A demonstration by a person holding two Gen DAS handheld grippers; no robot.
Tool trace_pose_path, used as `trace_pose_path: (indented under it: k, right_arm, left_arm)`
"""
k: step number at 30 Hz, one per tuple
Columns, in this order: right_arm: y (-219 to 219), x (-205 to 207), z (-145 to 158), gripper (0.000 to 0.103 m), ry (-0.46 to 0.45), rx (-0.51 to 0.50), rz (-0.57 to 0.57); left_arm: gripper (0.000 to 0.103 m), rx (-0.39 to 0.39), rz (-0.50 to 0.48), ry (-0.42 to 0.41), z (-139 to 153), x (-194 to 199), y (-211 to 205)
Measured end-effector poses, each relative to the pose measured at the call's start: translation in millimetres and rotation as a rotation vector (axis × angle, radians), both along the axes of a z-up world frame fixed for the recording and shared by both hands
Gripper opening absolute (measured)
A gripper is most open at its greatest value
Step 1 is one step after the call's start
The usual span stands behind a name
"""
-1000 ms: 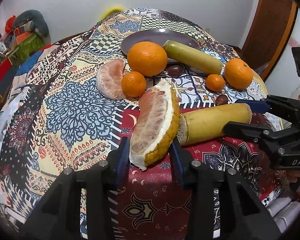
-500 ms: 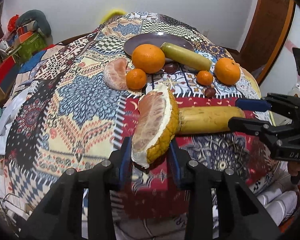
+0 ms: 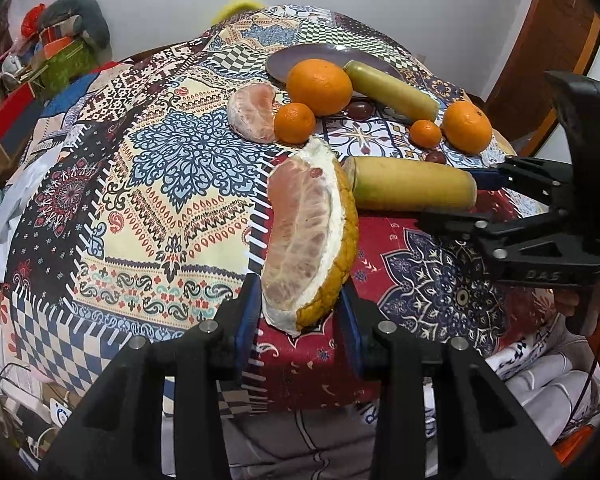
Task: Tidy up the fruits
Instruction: 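Grasp the pomelo segment with the left tool while the right tool grasps the yellow tube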
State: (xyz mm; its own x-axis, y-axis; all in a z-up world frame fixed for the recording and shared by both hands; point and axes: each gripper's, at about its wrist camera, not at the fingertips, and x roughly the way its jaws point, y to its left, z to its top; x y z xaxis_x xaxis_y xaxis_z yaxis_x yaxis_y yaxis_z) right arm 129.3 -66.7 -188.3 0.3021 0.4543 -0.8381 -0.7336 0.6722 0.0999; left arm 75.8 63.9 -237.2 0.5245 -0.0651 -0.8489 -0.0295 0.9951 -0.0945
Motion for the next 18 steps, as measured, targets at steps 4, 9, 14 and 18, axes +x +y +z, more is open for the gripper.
trace_pose_path:
  k: [4,9,14,18]
  right_arm:
    - [-6.1,2.3,-1.1,0.056,0.021,0.043,-0.023]
    - [-17.5,-7.1,2.5,0.045,0.036,0.081,-0.067]
    - [-35.2,-12.9,6.4,0.043,0.052,0.101,-0.119]
    - [-47.7,-19.1,8.9,0.041,0.053,0.085,-0.134]
  left_arm:
    - [0.040,-0.012,0.006,0.005,-0.3,3.8,2.2]
    - [0.044,0.007,-0.001,0.005,-0.9,10.4,-2.5]
    - [0.056,0.024,-0.021,0.007,-1.2,18.5,-10.3]
    - [0.061,0.022,-0.032,0.019,-1.8,25.8,-15.3]
